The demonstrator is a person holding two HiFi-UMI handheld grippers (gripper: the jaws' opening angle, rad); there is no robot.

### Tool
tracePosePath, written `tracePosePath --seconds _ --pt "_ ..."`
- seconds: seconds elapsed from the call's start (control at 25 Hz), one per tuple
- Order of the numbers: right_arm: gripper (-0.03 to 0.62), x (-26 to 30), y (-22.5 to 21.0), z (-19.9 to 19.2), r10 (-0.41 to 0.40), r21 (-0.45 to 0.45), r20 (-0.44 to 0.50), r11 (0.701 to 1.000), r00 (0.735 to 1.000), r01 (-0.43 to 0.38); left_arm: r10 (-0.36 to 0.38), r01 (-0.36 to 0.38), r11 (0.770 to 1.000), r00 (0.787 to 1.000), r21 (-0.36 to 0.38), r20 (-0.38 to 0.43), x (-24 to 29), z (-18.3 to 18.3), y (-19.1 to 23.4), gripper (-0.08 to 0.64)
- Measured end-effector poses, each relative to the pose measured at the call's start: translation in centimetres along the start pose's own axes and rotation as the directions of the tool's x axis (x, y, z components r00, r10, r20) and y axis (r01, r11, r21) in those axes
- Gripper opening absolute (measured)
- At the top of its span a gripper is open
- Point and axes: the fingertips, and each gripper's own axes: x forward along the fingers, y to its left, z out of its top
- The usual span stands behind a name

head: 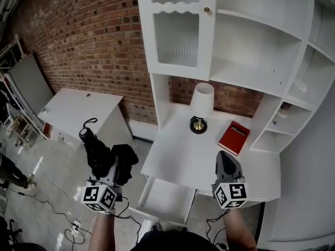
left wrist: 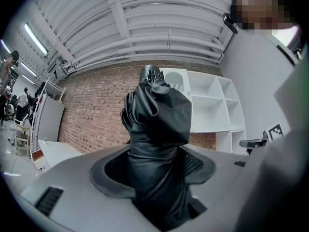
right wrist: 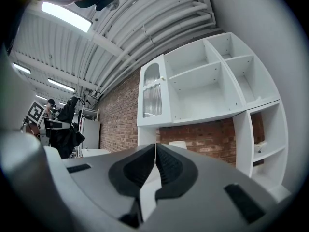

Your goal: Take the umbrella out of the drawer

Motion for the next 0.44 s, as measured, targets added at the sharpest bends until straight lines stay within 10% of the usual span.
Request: tracePosePath --seconds 0.44 --pt "0.003 1.4 -2.7 2.5 -0.001 -0.002 0.100 1.000 0.995 0.001 -0.029 0.026 0.997 0.999 0.070 0.040 2.6 1.2 -2.4 0.270"
